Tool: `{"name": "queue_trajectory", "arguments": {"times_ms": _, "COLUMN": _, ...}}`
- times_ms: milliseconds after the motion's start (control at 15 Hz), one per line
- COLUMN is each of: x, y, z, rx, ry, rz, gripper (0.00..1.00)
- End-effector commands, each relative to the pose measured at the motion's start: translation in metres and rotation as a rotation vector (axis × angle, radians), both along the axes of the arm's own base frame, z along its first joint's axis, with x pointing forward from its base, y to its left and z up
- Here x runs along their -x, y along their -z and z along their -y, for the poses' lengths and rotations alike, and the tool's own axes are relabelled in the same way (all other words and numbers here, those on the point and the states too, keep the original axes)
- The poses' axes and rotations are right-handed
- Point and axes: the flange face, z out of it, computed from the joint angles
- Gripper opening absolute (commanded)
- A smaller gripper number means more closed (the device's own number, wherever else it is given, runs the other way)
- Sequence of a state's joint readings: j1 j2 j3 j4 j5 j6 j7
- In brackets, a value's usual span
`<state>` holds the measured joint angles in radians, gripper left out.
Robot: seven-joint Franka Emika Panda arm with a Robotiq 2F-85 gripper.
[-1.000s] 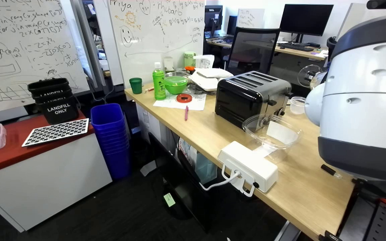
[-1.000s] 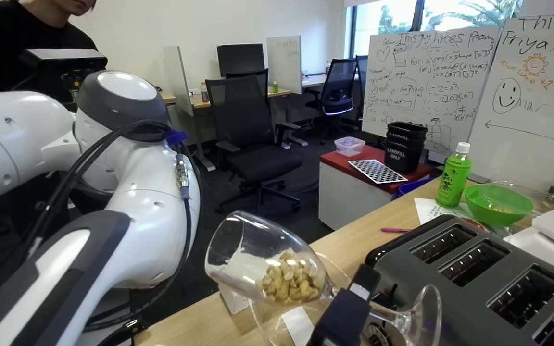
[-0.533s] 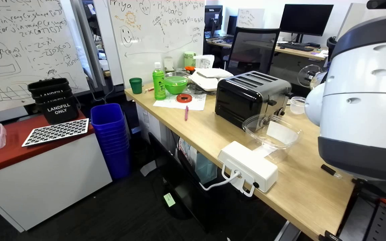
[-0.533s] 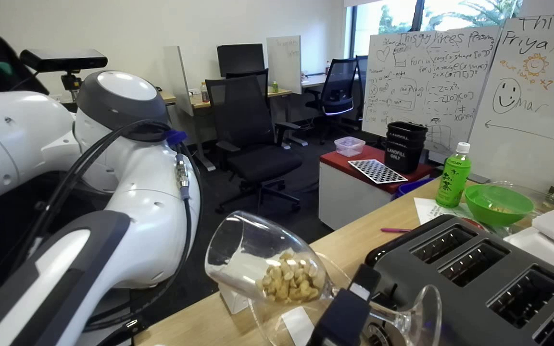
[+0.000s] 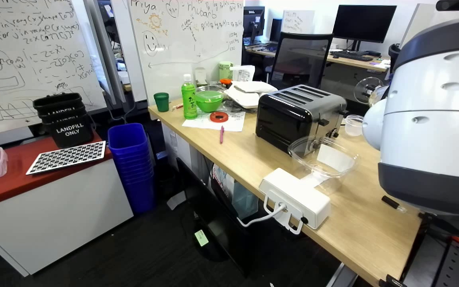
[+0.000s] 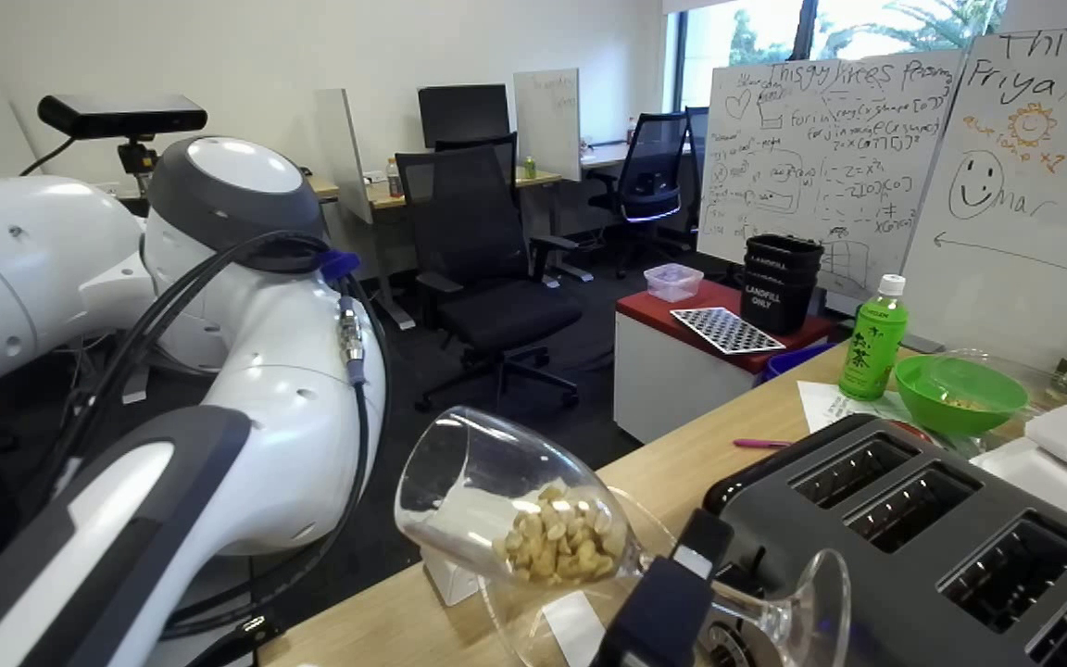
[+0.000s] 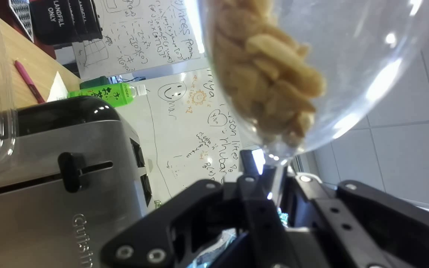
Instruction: Pour the contents in the wine glass into the clear bowl
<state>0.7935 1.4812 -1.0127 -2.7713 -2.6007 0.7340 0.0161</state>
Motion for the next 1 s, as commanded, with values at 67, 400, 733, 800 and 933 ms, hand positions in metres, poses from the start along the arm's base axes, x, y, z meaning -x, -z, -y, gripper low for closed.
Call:
{"name": "queue_trajectory", "arguments": {"times_ms": 67, "x": 0.000, "y": 0.000, "z": 0.000, "rx": 0.000, "ry": -0.001, "rz": 0.001, "gripper": 0.04}}
{"name": "queue_trajectory", "arguments": {"times_ms": 400, "x": -0.006, "y": 0.008, "z": -0.003, "rx": 0.034, "ry": 0.125, "rz": -0.033, "gripper": 0.04}}
{"name": "queue_trajectory", "arguments": {"times_ms": 733, "x": -0.021, "y": 0.016, "z": -0.020, "rx": 0.045, "ry": 0.280, "rz": -0.102, "gripper": 0.04}}
{"name": "queue_trajectory", "arguments": {"times_ms": 800, "x": -0.024, "y": 0.016, "z": -0.023, "rx": 0.054, "ry": 0.312, "rz": -0.109, "gripper": 0.04}}
{"name": "queue_trajectory", "arguments": {"times_ms": 933, "x": -0.031, "y": 0.007, "z": -0.025, "rx": 0.073, "ry": 0.386, "rz": -0.106, "gripper": 0.04}}
